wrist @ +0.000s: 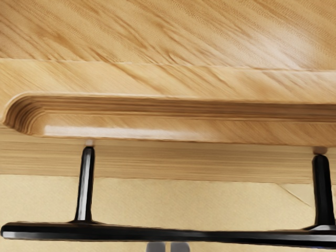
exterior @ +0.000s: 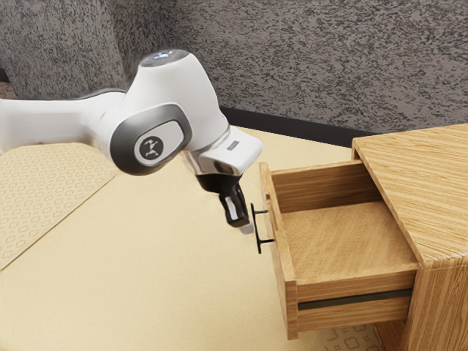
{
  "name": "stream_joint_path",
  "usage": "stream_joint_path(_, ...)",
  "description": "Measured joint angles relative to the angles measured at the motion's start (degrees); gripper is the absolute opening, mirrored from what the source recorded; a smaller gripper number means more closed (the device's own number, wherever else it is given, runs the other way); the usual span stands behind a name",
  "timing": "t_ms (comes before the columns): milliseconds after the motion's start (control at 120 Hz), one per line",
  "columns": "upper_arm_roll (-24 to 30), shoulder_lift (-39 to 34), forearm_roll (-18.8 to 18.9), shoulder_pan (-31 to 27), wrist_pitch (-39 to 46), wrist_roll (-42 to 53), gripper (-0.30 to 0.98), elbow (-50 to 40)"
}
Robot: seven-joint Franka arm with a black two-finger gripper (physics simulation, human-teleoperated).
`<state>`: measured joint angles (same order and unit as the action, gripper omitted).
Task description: Push the drawer handle with one arm to close the drawer
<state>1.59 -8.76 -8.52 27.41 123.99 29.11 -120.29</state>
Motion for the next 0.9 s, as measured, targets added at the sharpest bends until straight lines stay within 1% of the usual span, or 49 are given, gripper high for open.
stream_joint_path(483, -0.13, 6.62, 0.39, 2.94, -0.23, -0.81, -0.10, 7.03)
stream_joint_path(750, -0.52, 12.45, 0.41, 3.87, -0.78, -1.04, -0.10, 13.84)
stream_joint_path(900, -0.62, 16.87, 0.59, 5.66, -1.53, -1.15, -0.09, 19.14)
